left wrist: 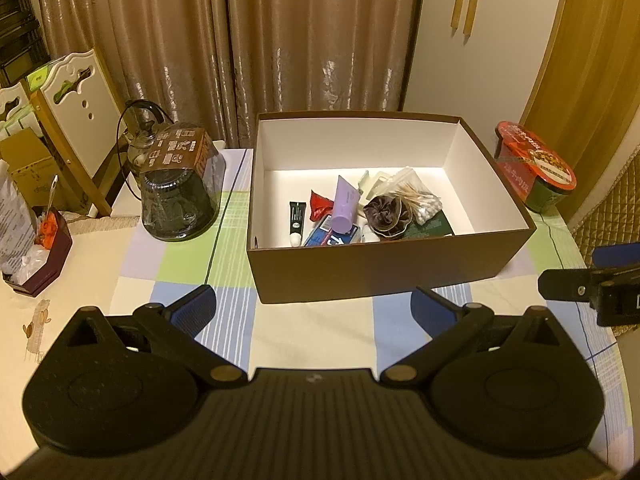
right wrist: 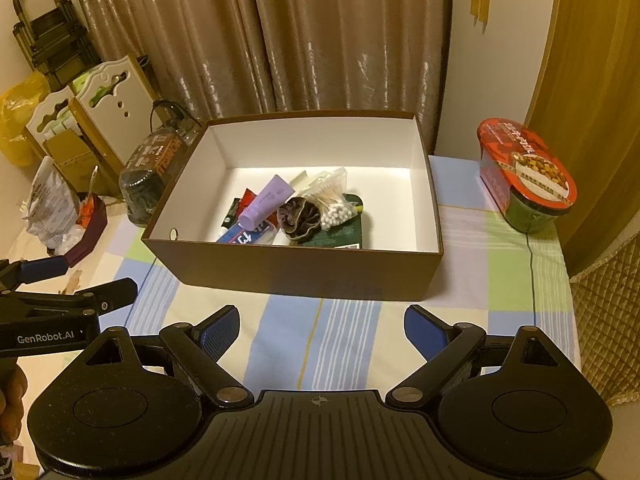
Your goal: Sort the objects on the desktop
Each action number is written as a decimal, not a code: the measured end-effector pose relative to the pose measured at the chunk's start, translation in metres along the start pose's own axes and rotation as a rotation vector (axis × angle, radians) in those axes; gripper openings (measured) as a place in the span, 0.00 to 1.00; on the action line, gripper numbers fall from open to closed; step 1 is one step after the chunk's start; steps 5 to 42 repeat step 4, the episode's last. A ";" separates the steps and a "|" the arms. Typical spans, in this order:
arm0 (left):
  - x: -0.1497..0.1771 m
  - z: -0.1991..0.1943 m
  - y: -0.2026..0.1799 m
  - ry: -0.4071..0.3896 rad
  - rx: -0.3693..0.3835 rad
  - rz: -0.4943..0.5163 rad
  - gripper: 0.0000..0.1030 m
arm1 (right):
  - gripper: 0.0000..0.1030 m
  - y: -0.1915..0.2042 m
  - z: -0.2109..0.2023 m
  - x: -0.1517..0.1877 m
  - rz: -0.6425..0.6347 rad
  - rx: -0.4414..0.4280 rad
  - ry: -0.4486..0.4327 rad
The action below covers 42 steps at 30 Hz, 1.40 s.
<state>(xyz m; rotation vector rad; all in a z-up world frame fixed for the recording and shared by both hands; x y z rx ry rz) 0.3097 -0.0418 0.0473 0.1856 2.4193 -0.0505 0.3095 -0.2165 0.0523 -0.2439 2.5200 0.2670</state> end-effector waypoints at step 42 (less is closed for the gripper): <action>-0.001 0.001 0.000 -0.018 0.001 0.008 0.99 | 0.89 -0.001 0.001 0.001 0.002 0.005 -0.002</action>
Point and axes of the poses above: each gripper's, at about its wrist camera, not at the fingertips, and z roughly the way its jaws point, y to its left, x to its underside, the point moved 6 cm from there along z, roughly the way its jaws point, and after that the axes turned 2 degrees about z, right-handed, at the moved point
